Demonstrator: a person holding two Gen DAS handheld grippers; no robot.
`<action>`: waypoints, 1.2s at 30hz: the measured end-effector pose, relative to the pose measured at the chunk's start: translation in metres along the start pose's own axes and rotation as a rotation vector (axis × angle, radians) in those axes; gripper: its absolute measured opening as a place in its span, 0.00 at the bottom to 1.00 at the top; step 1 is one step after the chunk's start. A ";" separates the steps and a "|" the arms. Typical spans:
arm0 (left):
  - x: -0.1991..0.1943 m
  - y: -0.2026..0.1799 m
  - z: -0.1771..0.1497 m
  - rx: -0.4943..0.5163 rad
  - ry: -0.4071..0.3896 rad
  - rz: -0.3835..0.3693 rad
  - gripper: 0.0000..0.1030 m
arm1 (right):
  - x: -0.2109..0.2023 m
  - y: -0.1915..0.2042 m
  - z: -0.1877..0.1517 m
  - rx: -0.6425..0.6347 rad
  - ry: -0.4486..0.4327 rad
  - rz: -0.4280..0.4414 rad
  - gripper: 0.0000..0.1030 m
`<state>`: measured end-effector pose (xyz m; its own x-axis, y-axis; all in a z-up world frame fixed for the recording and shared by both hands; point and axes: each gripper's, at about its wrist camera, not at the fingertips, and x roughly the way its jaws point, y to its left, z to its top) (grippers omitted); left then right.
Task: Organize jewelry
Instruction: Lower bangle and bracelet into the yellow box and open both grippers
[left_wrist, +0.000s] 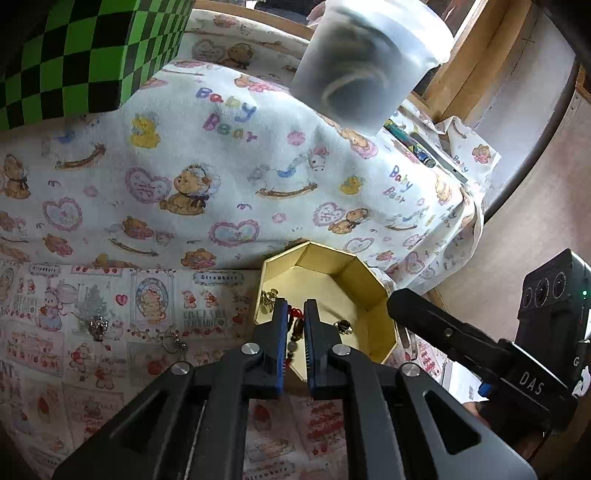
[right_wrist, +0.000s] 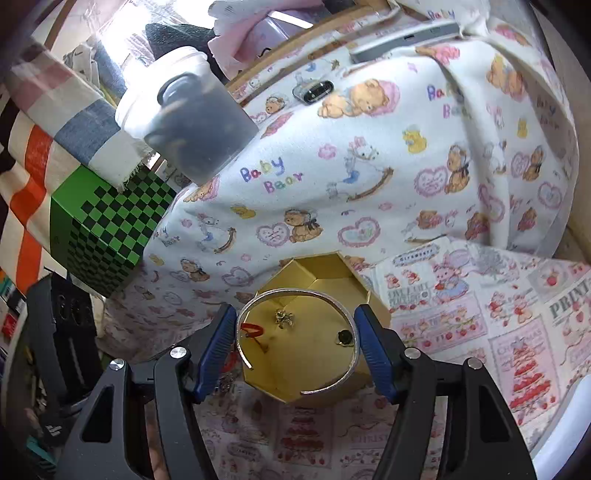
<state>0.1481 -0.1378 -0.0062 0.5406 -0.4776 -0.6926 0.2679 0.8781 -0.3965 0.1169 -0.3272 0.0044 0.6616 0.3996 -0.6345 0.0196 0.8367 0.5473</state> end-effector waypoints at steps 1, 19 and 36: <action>0.000 0.000 0.000 0.003 -0.005 -0.003 0.06 | 0.000 0.001 0.000 -0.003 0.001 -0.004 0.66; -0.034 -0.009 0.002 0.077 -0.120 -0.019 0.48 | -0.009 0.005 0.000 -0.027 -0.030 -0.034 0.66; -0.130 -0.003 -0.011 0.188 -0.377 0.196 0.87 | -0.048 0.052 -0.016 -0.225 -0.186 -0.163 0.80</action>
<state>0.0683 -0.0790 0.0780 0.8380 -0.2892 -0.4627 0.2529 0.9573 -0.1403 0.0742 -0.2972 0.0550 0.7895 0.1955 -0.5818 -0.0159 0.9541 0.2990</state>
